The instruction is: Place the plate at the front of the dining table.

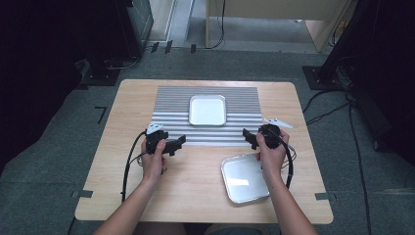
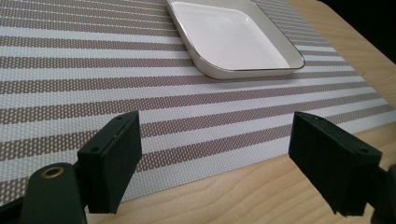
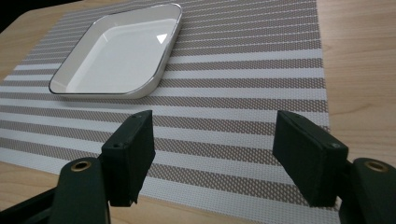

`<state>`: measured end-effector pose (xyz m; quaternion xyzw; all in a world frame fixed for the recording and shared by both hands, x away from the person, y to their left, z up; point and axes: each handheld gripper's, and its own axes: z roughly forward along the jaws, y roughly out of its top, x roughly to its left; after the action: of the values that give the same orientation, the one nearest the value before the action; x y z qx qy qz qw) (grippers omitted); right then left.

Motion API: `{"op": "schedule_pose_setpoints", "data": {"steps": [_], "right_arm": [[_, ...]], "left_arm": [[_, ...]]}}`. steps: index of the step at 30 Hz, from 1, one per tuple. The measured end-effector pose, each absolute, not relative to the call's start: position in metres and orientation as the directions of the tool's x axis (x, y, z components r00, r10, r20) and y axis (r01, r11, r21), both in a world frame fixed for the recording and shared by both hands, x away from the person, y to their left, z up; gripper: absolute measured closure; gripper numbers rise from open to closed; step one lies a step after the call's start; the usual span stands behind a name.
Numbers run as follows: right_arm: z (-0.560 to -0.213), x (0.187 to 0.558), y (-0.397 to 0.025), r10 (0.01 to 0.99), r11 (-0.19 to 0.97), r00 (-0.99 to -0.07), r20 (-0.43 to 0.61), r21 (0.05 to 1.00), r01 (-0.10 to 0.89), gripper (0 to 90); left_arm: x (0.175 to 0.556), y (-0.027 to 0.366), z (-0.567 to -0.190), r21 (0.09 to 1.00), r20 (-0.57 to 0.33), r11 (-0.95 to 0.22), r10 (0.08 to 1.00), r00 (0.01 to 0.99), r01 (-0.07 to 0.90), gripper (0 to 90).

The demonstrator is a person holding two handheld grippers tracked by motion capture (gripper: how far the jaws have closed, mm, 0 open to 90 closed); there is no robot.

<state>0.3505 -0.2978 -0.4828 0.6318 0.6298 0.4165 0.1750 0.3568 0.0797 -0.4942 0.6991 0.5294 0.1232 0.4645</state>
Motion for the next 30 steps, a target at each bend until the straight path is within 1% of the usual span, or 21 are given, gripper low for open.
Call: {"op": "schedule_pose_setpoints", "data": {"steps": [4,8,11,17,25,30], "right_arm": [[-0.483,0.344,-0.303,0.944,-0.139,-0.142,0.298,0.749,0.648,29.1],[-0.484,0.335,-0.310,0.947,-0.133,-0.140,0.290,0.749,0.649,28.9],[-0.485,0.329,-0.317,0.948,-0.131,-0.139,0.285,0.752,0.646,28.7],[-0.487,0.316,-0.330,0.953,-0.129,-0.129,0.275,0.751,0.647,28.5],[-0.490,0.298,-0.342,0.956,-0.125,-0.126,0.266,0.754,0.645,28.0],[-0.491,0.288,-0.349,0.957,-0.127,-0.120,0.263,0.755,0.643,27.8]], "left_arm": [[0.350,0.085,-0.494,0.785,-0.314,-0.016,0.850,0.422,0.619,17.3],[0.339,0.089,-0.495,0.790,-0.283,-0.063,0.845,0.454,0.610,16.6],[0.332,0.096,-0.496,0.791,-0.281,-0.071,0.840,0.464,0.607,14.8],[0.323,0.112,-0.498,0.793,-0.278,-0.065,0.846,0.455,0.606,14.8],[0.309,0.140,-0.499,0.793,-0.279,-0.048,0.857,0.433,0.607,11.6],[0.298,0.154,-0.500,0.797,-0.259,-0.060,0.865,0.430,0.601,11.5]]}}
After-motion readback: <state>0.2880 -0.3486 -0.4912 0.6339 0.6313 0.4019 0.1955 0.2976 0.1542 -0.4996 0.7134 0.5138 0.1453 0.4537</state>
